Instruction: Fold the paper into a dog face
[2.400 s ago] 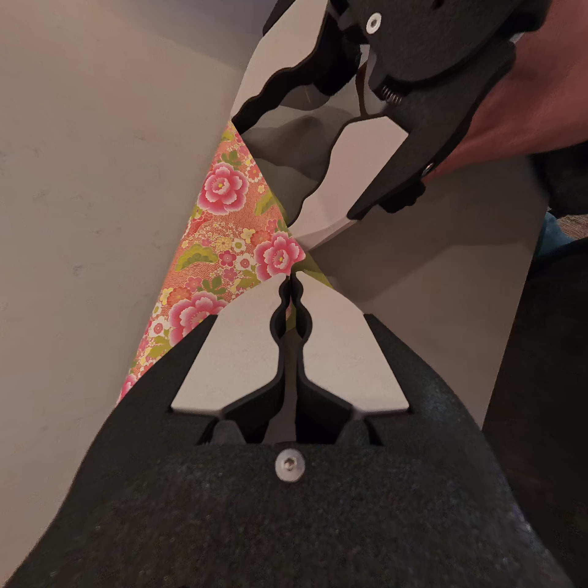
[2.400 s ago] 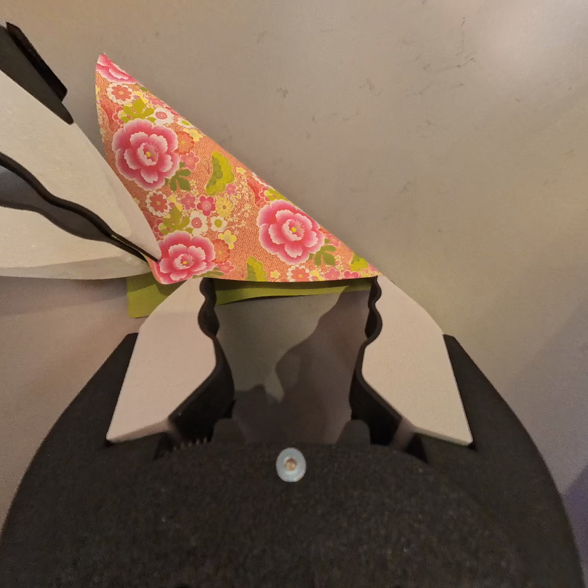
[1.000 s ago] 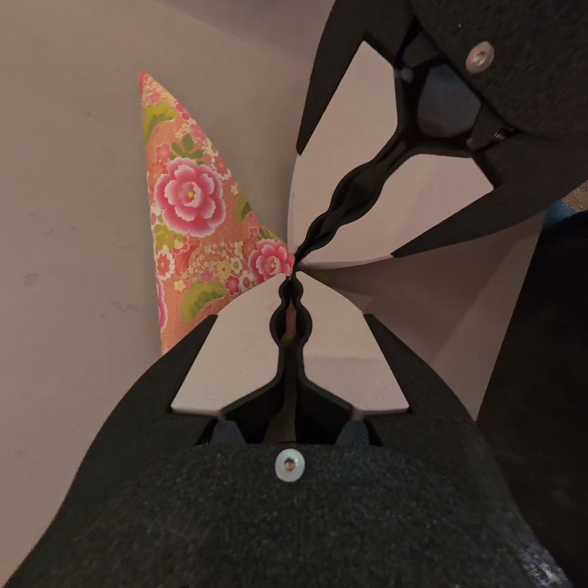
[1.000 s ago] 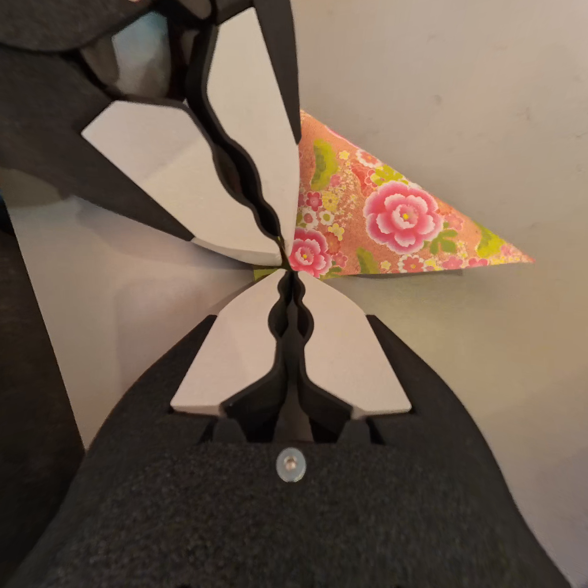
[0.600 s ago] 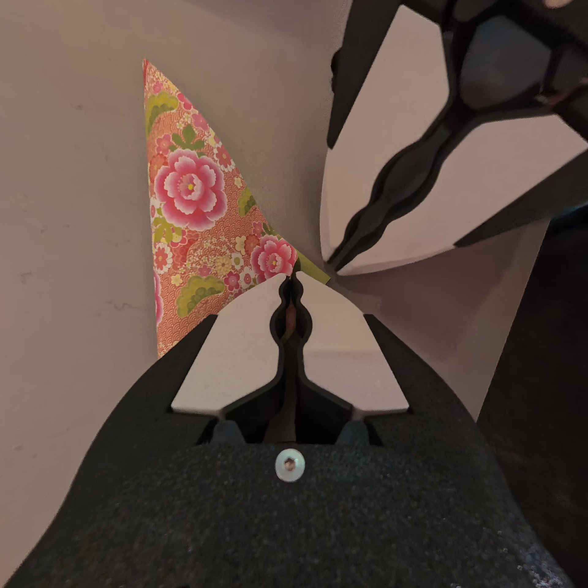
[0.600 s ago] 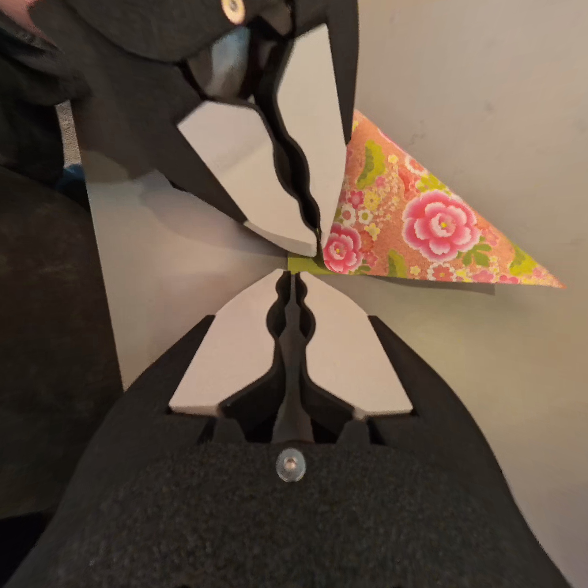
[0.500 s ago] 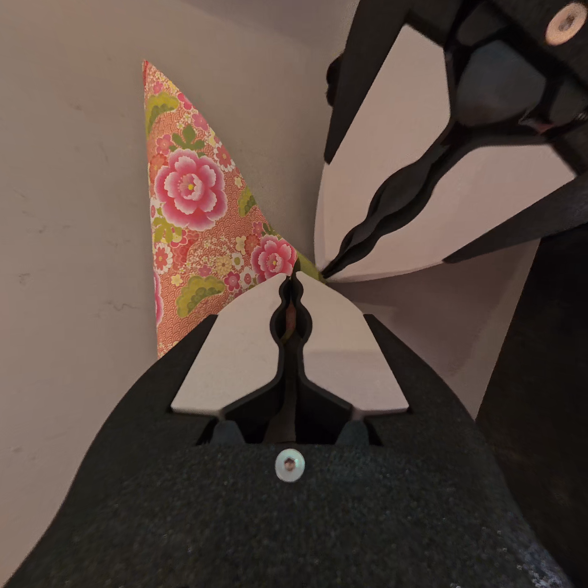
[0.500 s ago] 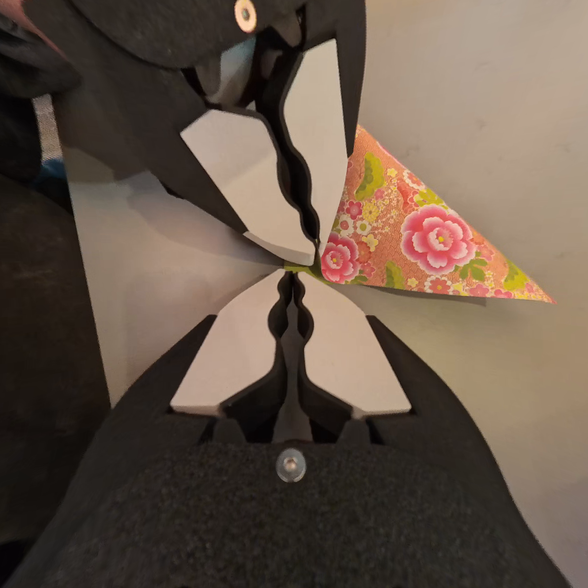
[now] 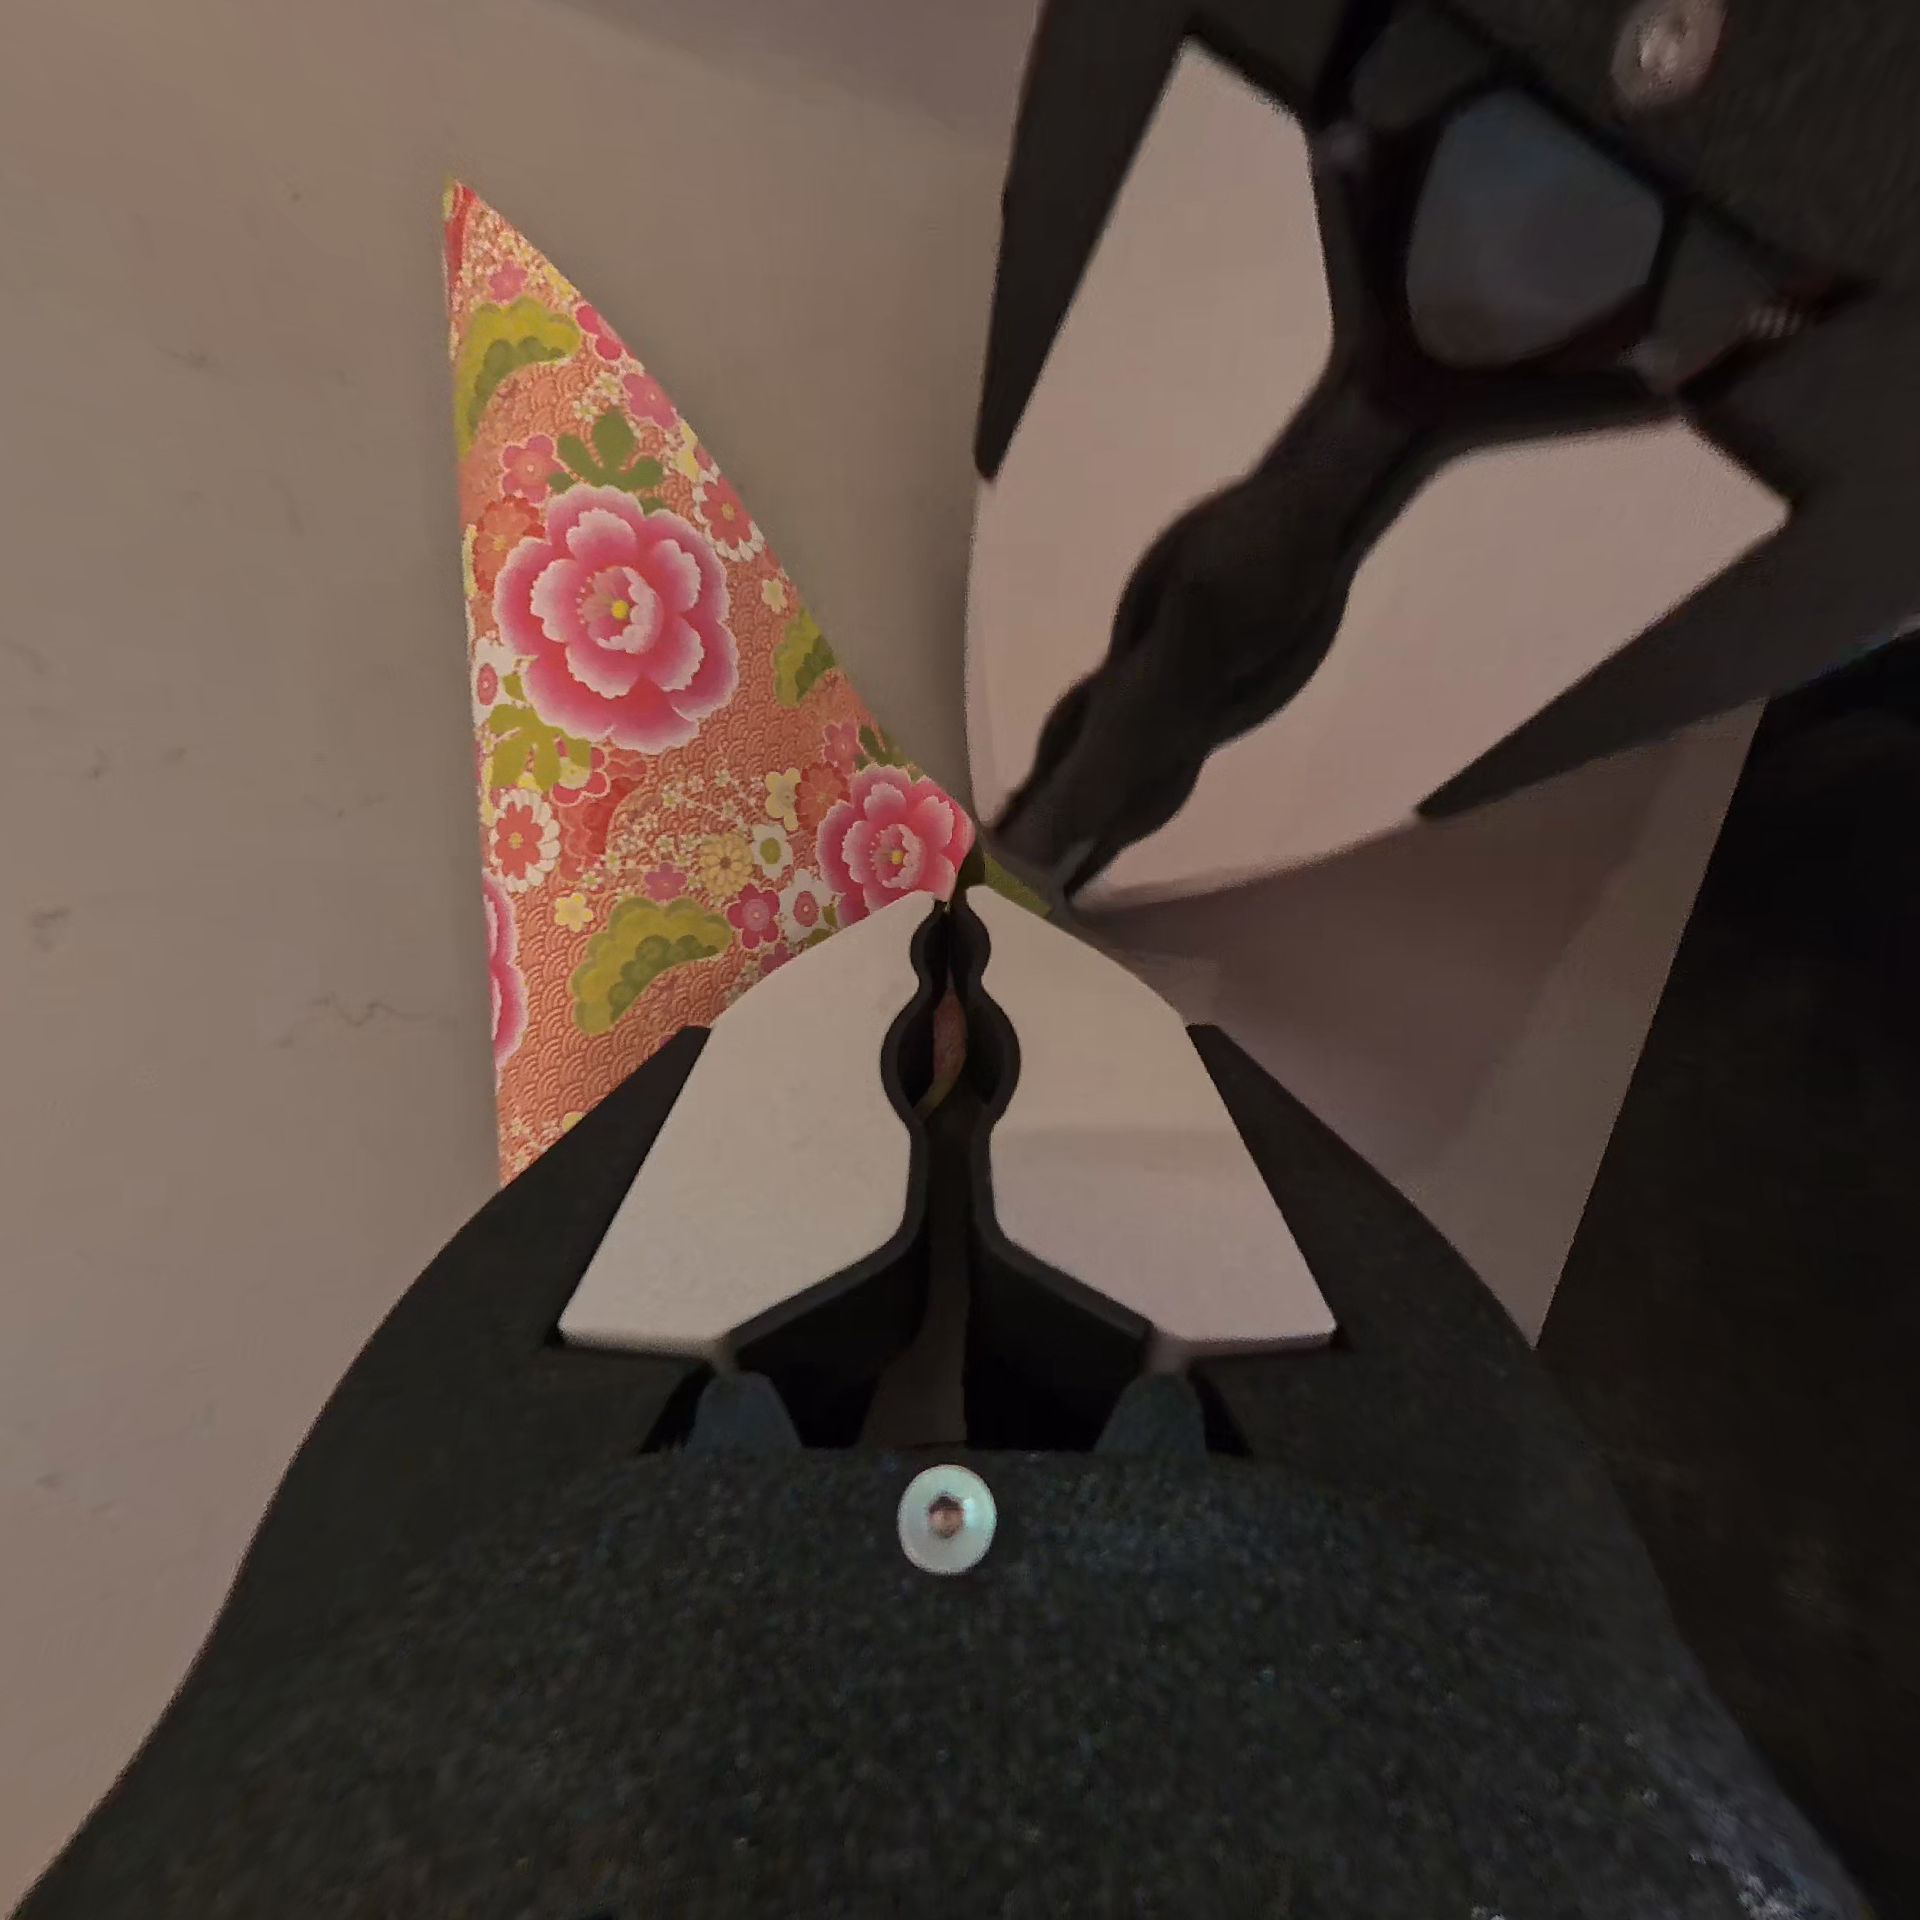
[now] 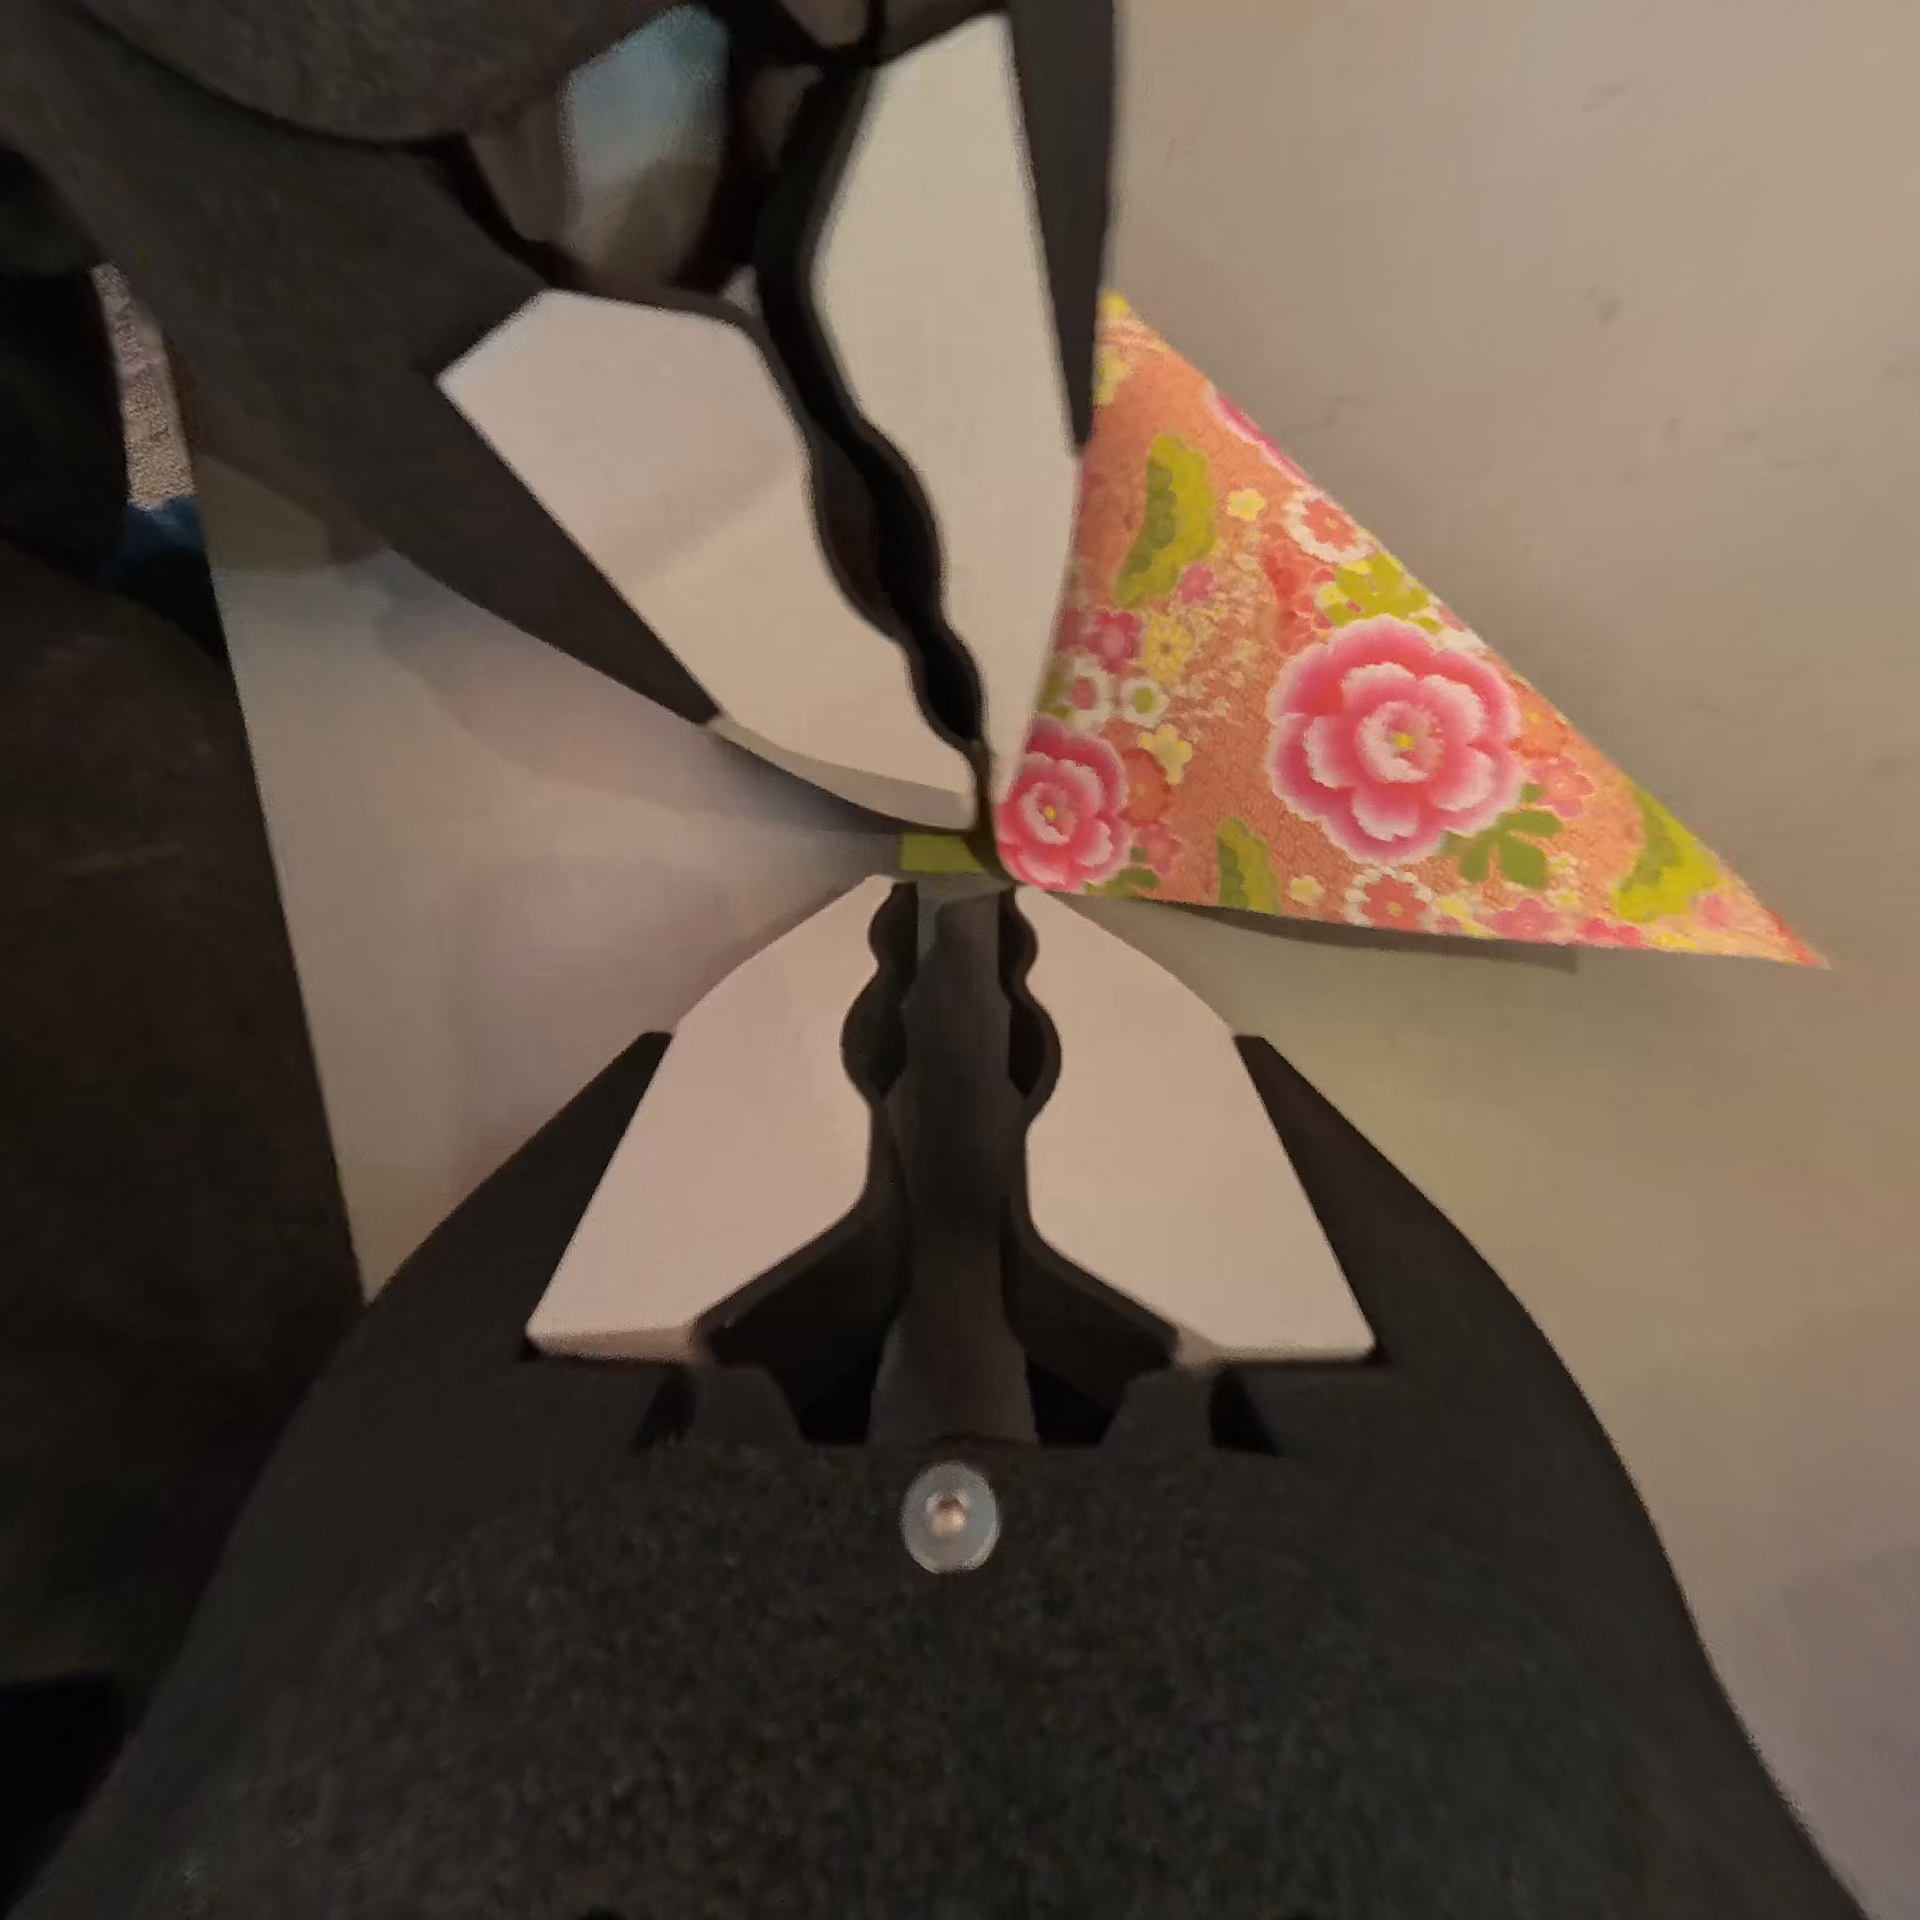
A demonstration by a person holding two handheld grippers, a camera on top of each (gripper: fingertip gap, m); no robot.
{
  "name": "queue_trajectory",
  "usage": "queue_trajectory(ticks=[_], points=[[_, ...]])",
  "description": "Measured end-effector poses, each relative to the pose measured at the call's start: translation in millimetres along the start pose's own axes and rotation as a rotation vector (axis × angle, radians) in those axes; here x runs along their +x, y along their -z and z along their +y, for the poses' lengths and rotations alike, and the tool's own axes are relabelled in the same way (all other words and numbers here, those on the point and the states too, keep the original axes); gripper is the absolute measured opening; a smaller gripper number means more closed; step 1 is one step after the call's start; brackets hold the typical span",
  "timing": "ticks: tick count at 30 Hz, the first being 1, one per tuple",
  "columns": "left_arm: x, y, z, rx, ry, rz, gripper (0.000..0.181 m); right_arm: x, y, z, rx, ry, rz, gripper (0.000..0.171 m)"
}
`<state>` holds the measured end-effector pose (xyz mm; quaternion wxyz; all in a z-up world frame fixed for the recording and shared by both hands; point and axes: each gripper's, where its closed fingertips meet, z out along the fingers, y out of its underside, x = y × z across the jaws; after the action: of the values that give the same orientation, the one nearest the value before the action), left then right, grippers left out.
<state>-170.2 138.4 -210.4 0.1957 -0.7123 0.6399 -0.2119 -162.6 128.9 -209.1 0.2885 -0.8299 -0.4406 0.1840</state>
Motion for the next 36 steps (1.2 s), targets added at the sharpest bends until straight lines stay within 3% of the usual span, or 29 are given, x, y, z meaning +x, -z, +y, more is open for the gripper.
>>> queue_trajectory(ticks=[5, 10, 20, 23, 26, 33, 36], points=[[0.1, -0.1, -0.1, 0.000, -0.005, -0.003, 0.000, 12.4, 9.8, -12.1, 0.075, -0.061, -0.024, 0.008], [-0.5, 0.3, 0.2, 0.008, 0.001, -0.008, 0.000, 13.3, -1.7, -12.0, 0.044, 0.000, 0.006, 0.003], [0.1, 3.6, 4.6, 0.018, 0.009, 0.011, 0.000, 4.2, -1.6, -16.4, 0.041, 0.130, 0.020, 0.014], [-0.1, 4.7, 2.8, 0.027, 0.003, 0.005, 0.000, 3.8, -5.3, -14.0, 0.015, 0.168, 0.028, 0.012], [-2.6, 6.7, 2.1, 0.038, 0.012, 0.001, 0.000, 5.6, -6.8, -15.5, 0.009, 0.192, 0.045, 0.000], [-3.1, 13.2, 2.0, 0.065, 0.017, 0.006, 0.000, 2.7, -4.3, -21.9, 0.035, 0.193, 0.003, 0.000], [6.0, 31.5, -4.1, 0.096, 0.007, 0.049, 0.000, -2.3, 21.7, -35.0, 0.126, 0.213, -0.013, 0.026]])
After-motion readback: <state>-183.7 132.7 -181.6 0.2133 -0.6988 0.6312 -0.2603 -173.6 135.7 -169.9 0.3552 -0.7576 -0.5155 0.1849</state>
